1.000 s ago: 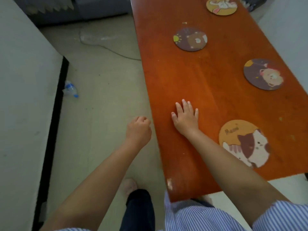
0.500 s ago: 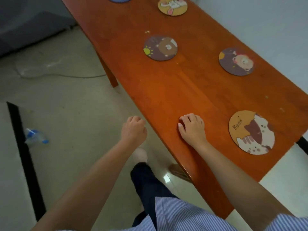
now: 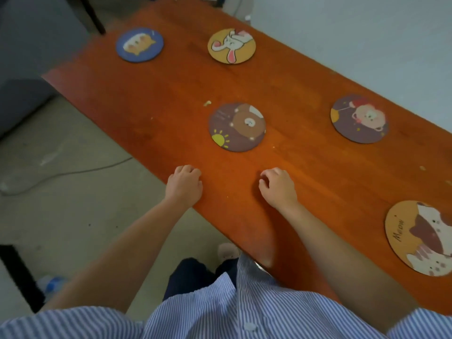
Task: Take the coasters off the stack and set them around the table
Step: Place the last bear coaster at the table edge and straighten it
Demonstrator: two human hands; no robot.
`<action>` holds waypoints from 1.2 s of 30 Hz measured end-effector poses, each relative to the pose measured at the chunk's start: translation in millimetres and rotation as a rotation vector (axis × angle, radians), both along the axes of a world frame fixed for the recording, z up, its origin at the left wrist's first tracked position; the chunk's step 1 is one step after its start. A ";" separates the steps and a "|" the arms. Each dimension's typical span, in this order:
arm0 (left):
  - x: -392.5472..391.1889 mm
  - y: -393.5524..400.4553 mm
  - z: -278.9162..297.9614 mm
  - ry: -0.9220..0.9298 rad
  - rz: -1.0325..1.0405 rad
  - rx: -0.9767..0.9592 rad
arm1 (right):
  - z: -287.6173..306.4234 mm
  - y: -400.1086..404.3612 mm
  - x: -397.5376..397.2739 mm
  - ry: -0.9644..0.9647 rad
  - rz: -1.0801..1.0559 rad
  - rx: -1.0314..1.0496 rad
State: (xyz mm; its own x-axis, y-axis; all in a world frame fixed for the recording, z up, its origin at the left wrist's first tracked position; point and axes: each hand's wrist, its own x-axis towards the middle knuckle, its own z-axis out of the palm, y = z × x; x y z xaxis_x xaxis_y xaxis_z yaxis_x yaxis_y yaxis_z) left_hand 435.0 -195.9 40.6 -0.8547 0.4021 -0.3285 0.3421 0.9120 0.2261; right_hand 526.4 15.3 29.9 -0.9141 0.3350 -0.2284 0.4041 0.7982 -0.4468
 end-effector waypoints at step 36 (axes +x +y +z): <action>-165.9 -25.2 -5.6 -0.728 -0.097 0.274 | 21.1 -176.4 -75.5 -0.245 -1.226 -0.507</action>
